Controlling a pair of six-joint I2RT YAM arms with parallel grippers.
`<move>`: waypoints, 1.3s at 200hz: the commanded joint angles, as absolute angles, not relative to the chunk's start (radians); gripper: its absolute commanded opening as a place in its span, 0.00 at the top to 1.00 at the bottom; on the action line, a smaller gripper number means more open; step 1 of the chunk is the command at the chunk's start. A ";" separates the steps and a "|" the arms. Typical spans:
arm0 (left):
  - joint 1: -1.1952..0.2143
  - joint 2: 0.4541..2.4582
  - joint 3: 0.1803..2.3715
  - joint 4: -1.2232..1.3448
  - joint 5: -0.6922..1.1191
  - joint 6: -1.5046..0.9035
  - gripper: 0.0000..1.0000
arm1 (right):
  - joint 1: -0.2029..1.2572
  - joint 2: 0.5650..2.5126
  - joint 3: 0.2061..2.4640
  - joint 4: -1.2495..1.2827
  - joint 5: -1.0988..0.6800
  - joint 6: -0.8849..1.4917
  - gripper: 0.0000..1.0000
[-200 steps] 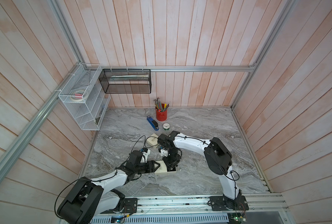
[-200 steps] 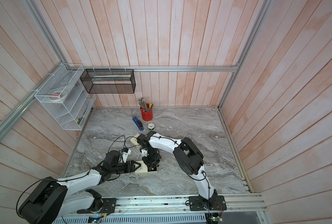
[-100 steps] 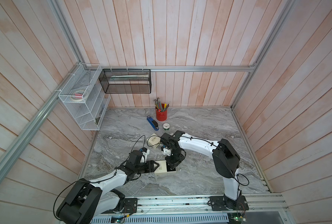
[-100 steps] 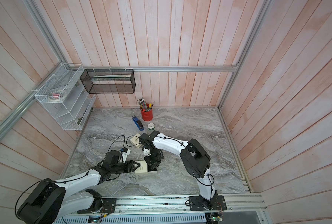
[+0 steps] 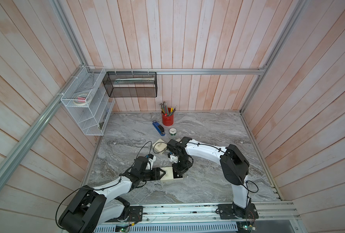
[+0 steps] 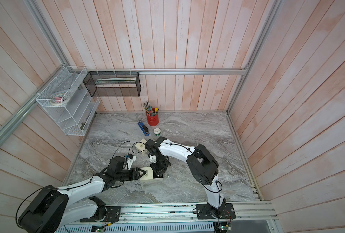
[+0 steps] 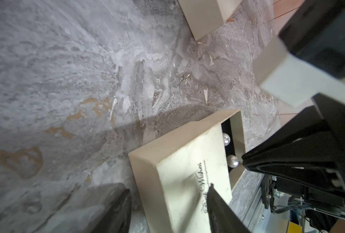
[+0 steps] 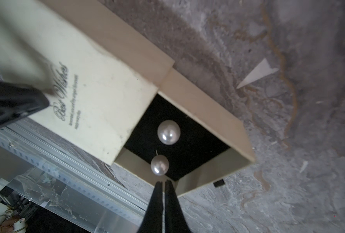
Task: Place the earrings into the drawer-style jewelry box
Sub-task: Insert the earring into the inner lining.
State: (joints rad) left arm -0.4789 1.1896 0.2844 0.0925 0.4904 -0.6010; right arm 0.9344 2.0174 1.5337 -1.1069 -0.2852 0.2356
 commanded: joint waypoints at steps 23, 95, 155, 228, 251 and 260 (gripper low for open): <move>-0.483 1.201 0.290 0.087 0.506 -0.578 0.40 | 0.933 2.056 1.556 -1.106 -0.290 0.230 0.93; -0.483 1.213 0.291 0.093 0.515 -0.575 0.40 | 0.933 2.074 1.583 -1.100 -0.301 0.232 0.93; -0.484 1.216 0.293 0.094 0.513 -0.572 0.40 | 0.933 2.080 1.597 -1.095 -0.316 0.235 0.93; -0.483 1.218 0.295 0.095 0.512 -0.572 0.40 | 0.933 2.089 1.606 -1.076 -0.327 0.239 0.92; -0.483 1.215 0.298 0.084 0.488 -0.578 0.40 | 0.934 2.075 1.606 -1.062 -0.317 0.247 0.91; -0.483 1.208 0.299 0.076 0.474 -0.583 0.40 | 0.933 2.063 1.606 -1.055 -0.308 0.248 0.89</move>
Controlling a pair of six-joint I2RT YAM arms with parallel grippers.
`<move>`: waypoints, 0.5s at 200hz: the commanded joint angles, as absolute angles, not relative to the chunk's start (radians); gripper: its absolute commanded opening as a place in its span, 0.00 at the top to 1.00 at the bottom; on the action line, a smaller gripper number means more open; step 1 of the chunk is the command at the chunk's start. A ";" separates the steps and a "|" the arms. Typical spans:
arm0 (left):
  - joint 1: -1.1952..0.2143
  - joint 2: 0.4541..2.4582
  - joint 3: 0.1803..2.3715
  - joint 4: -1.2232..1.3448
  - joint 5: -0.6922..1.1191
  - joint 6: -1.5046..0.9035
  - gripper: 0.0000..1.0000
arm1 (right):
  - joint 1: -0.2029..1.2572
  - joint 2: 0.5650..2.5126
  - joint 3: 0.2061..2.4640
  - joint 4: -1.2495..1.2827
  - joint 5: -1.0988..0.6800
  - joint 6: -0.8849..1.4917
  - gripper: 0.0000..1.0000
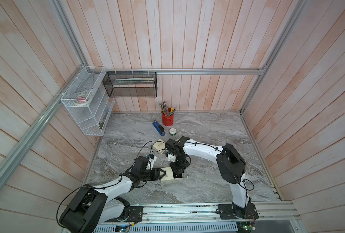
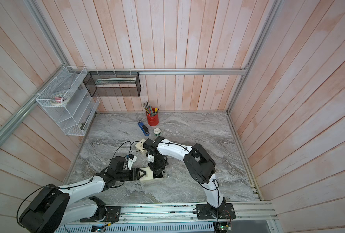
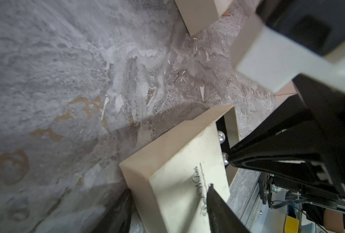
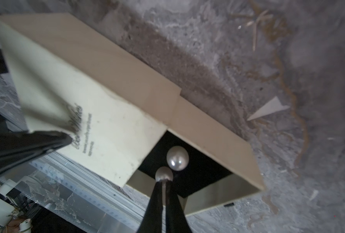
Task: Place the earrings into the drawer-style jewelry box
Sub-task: Insert the earring into the inner lining.
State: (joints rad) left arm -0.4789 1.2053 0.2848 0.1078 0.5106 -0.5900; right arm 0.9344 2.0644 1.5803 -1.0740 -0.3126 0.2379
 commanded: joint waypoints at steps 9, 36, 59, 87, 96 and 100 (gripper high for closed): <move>-0.483 1.198 0.300 0.073 0.462 -0.590 0.39 | 0.931 2.046 1.604 -1.047 -0.294 0.248 0.86; -0.481 1.161 0.311 0.058 0.444 -0.600 0.28 | 0.924 1.978 1.573 -1.015 -0.260 0.262 0.80; -0.479 1.126 0.332 0.004 0.409 -0.592 0.21 | 0.883 1.893 1.475 -0.961 -0.227 0.308 0.80; -0.480 1.110 0.352 -0.070 0.379 -0.584 0.15 | 0.818 1.797 1.325 -0.886 -0.206 0.368 0.83; -0.481 1.117 0.357 -0.085 0.383 -0.580 0.15 | 0.803 1.782 1.286 -0.859 -0.216 0.377 0.84; -0.484 1.120 0.359 -0.090 0.383 -0.578 0.15 | 0.800 1.780 1.272 -0.850 -0.219 0.380 0.84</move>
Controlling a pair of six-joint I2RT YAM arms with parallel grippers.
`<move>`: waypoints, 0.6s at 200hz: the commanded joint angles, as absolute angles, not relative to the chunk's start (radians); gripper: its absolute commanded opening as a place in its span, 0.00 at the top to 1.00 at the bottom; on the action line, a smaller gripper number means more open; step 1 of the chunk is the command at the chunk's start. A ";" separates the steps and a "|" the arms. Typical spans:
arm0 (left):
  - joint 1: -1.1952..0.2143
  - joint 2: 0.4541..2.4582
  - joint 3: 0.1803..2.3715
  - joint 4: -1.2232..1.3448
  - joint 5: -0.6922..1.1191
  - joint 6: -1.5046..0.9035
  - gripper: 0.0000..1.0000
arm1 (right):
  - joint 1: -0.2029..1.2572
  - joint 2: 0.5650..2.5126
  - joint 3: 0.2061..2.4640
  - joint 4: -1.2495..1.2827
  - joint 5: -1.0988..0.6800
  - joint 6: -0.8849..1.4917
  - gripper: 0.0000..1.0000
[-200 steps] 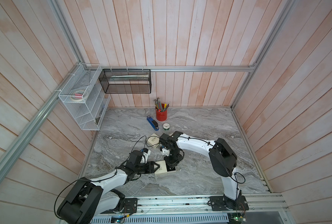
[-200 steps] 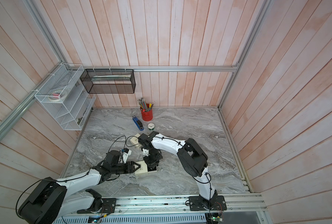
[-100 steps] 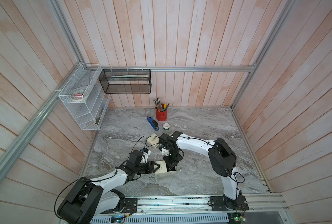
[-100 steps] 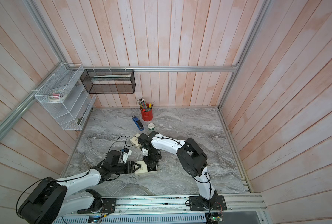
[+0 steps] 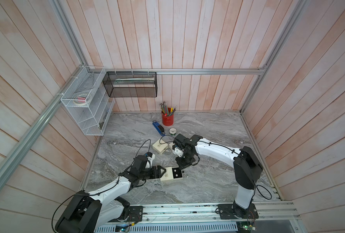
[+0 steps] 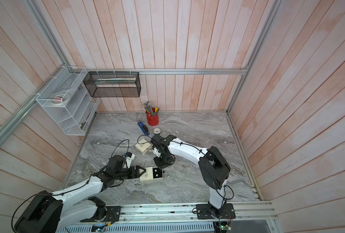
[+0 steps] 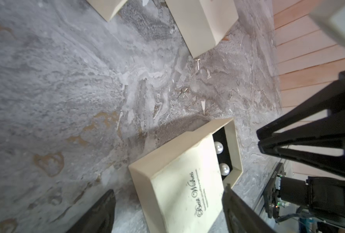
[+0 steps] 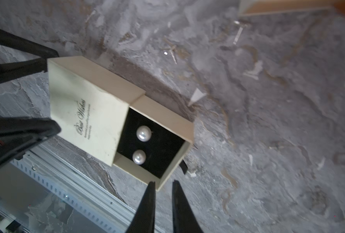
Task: Place the earrings into the drawer-style jewelry box
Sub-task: Insert the earring into the inner lining, then close the drawer of the jewelry box.
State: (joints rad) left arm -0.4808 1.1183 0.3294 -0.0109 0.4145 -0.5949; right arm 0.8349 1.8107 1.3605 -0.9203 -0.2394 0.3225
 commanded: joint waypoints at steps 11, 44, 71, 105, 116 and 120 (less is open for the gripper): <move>-0.490 1.128 0.363 -0.095 0.391 -0.581 0.16 | 0.796 1.783 1.246 -0.834 -0.222 0.383 0.86; -0.531 1.161 0.393 -0.107 0.377 -0.587 0.21 | 0.796 1.796 1.193 -0.759 -0.252 0.389 0.89; -0.559 1.190 0.414 -0.093 0.381 -0.595 0.28 | 0.798 1.821 1.189 -0.721 -0.279 0.389 0.91; -0.579 1.213 0.425 -0.076 0.390 -0.600 0.36 | 0.809 1.837 1.195 -0.697 -0.311 0.384 0.92; -0.582 1.219 0.424 -0.068 0.391 -0.601 0.36 | 0.815 1.846 1.197 -0.697 -0.316 0.385 0.92; -0.582 1.222 0.423 -0.065 0.391 -0.602 0.36 | 0.818 1.849 1.200 -0.699 -0.319 0.384 0.92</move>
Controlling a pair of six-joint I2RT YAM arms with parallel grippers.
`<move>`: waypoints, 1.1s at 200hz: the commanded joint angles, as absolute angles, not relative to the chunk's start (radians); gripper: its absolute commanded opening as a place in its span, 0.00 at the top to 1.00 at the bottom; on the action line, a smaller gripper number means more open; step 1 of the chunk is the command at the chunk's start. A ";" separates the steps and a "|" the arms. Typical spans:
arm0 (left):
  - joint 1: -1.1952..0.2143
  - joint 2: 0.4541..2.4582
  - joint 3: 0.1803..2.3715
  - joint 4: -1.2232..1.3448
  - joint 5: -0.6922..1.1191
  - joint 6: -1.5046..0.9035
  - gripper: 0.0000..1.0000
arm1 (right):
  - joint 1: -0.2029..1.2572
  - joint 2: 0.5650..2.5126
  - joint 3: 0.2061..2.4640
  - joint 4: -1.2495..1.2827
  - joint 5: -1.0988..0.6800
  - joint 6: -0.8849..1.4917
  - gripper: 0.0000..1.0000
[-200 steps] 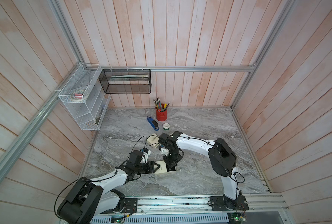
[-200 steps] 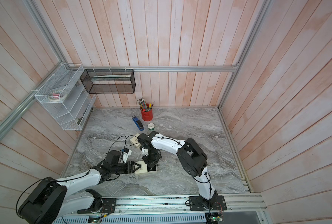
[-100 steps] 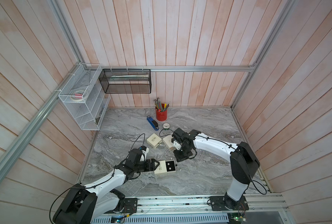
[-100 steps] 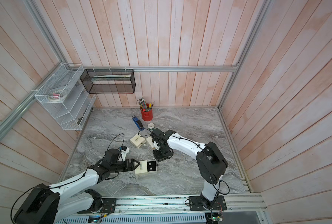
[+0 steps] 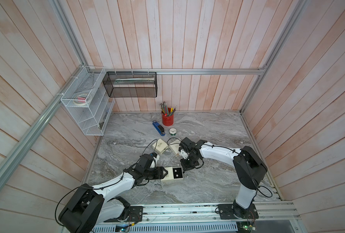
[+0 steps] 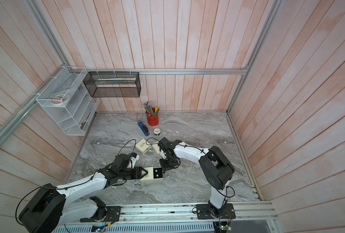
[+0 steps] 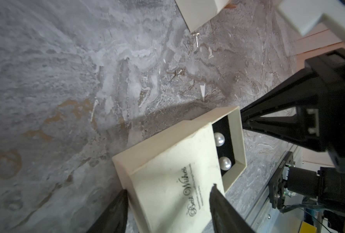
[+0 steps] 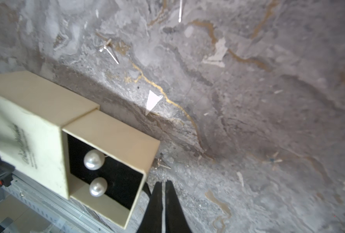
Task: Place the earrings into the drawer-style jewelry box
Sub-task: Close the drawer of the jewelry box, then move the jewelry box to the center of the board.
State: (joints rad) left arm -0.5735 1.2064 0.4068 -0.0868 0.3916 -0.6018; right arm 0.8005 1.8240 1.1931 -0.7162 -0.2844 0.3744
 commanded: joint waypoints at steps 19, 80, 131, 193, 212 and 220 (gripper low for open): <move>-0.583 1.226 0.418 -0.048 0.399 -0.612 0.38 | 0.837 1.859 1.213 -0.702 -0.330 0.385 0.92; -0.583 1.223 0.405 -0.004 0.396 -0.639 0.40 | 0.879 1.872 1.282 -0.669 -0.413 0.407 0.92; -0.583 1.227 0.399 0.018 0.400 -0.650 0.41 | 0.897 1.910 1.310 -0.633 -0.444 0.422 0.92; -0.550 1.219 0.430 -0.041 0.357 -0.642 0.41 | 0.905 1.953 1.354 -0.597 -0.463 0.437 0.93; -0.505 1.204 0.434 -0.067 0.346 -0.640 0.41 | 0.907 1.971 1.388 -0.580 -0.477 0.442 0.93; -0.481 1.200 0.433 -0.075 0.350 -0.637 0.41 | 0.907 1.981 1.403 -0.574 -0.482 0.446 0.92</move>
